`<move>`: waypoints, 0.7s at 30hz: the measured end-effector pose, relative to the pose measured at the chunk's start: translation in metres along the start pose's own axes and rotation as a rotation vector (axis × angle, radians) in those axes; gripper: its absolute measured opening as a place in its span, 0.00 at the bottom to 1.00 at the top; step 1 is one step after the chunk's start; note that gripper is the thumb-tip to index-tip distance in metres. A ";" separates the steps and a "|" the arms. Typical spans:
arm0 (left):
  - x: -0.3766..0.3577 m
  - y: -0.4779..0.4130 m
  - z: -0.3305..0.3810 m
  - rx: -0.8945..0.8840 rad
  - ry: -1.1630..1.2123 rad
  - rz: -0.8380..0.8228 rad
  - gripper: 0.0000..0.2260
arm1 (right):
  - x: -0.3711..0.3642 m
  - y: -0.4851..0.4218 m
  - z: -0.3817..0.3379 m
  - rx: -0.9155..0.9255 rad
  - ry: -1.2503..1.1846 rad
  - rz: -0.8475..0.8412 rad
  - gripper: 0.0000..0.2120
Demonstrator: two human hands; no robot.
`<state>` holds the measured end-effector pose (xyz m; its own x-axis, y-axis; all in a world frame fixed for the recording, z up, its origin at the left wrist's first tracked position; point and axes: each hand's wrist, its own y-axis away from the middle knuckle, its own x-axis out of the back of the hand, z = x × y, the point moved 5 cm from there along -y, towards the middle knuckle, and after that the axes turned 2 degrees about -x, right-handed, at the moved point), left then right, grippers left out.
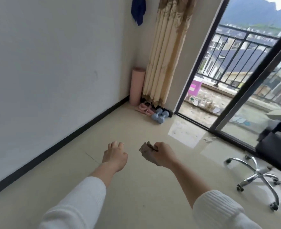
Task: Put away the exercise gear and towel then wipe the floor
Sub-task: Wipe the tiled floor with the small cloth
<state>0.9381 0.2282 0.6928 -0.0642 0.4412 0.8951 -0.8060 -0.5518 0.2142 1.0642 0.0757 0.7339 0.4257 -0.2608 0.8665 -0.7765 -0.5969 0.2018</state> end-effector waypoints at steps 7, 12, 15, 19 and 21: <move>-0.011 -0.111 0.027 0.135 0.026 0.036 0.22 | 0.032 -0.152 0.010 0.103 0.046 -0.109 0.19; -0.020 -0.202 0.010 0.248 0.078 0.061 0.20 | 0.009 -0.264 0.008 0.149 0.084 -0.213 0.14; -0.033 -0.255 -0.011 0.322 0.123 0.041 0.19 | -0.015 -0.328 0.008 0.153 0.097 -0.277 0.16; -0.054 -0.309 -0.042 0.426 0.154 0.029 0.18 | -0.055 -0.408 0.009 0.162 0.139 -0.364 0.16; -0.070 -0.331 -0.062 0.479 0.153 0.023 0.18 | -0.081 -0.445 0.010 0.171 0.151 -0.390 0.17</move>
<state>1.1727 0.4236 0.5349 -0.1935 0.5038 0.8419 -0.4451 -0.8098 0.3823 1.3800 0.3553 0.5689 0.5887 0.1146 0.8002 -0.4779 -0.7490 0.4589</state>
